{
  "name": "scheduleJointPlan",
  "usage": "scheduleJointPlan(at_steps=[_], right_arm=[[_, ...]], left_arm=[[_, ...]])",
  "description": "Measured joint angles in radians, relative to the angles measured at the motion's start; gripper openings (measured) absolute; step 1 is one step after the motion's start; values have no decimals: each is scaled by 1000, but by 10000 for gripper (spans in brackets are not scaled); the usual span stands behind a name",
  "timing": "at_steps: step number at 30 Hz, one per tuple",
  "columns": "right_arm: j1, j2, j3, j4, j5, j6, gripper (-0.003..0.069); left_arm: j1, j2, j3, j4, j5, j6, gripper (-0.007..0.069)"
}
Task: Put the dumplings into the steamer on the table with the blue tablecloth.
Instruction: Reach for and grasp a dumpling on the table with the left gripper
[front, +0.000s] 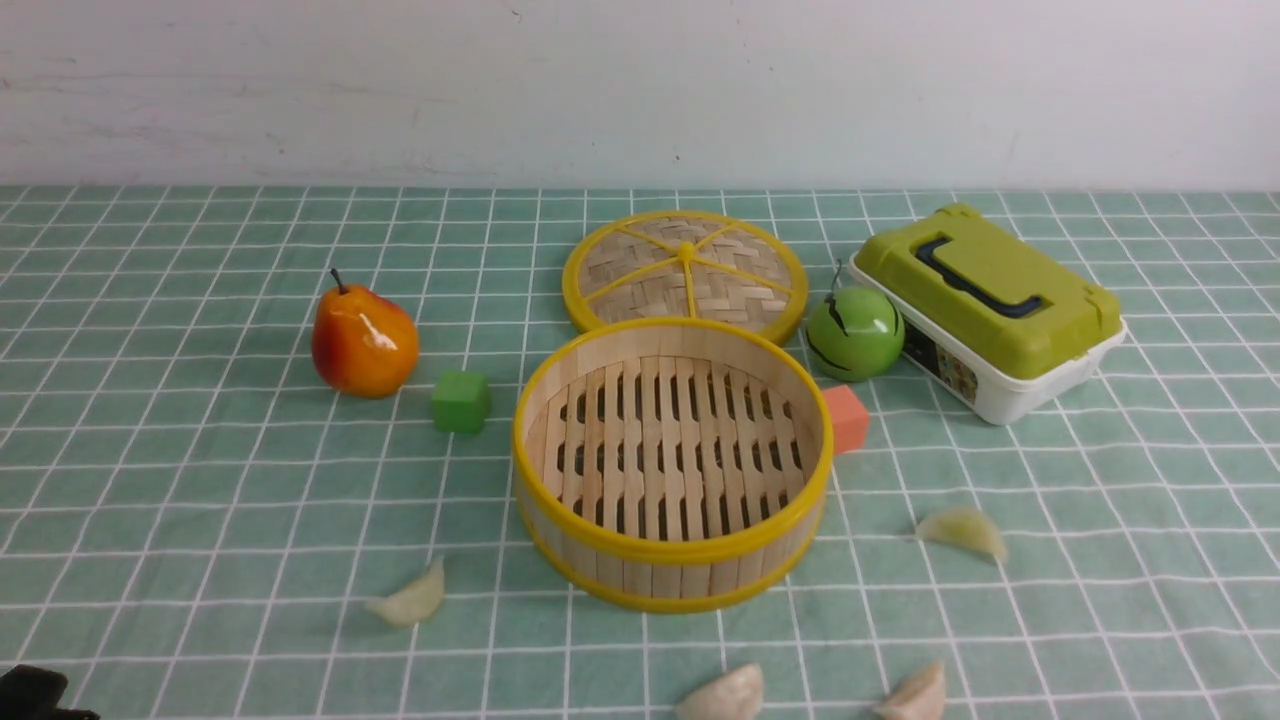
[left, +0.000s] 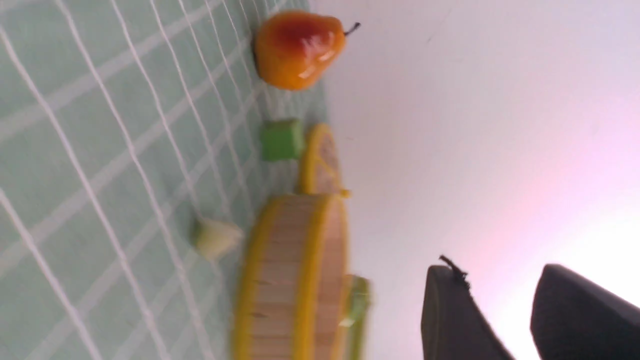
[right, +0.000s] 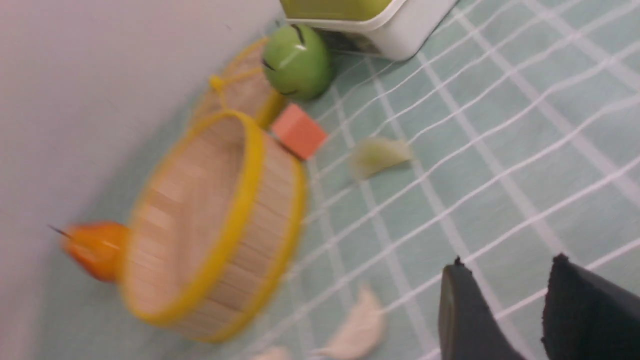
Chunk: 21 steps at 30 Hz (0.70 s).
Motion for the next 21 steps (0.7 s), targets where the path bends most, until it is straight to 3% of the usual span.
scheduleJointPlan(at_steps=[3, 8, 11, 15, 17, 18, 21], right_arm=[[0, 0, 2, 169, 1, 174, 240], [0, 0, 2, 195, -4, 221, 240], [0, 0, 2, 179, -25, 207, 240], [0, 0, -17, 177, -26, 89, 240], [0, 2, -74, 177, -22, -11, 232], [0, 3, -88, 177, -22, -30, 230], [0, 117, -229, 135, -14, -254, 127]], left_arm=[[0, 0, 0, -147, -3, -41, 237], [0, 0, -1, -208, 20, -35, 237], [0, 0, -54, -205, 118, 122, 237], [0, 0, -165, -190, 223, 399, 225], [0, 51, -262, -170, 299, 555, 183], [0, 59, -279, -162, 306, 567, 179], [0, 282, -446, -28, 469, 737, 70]])
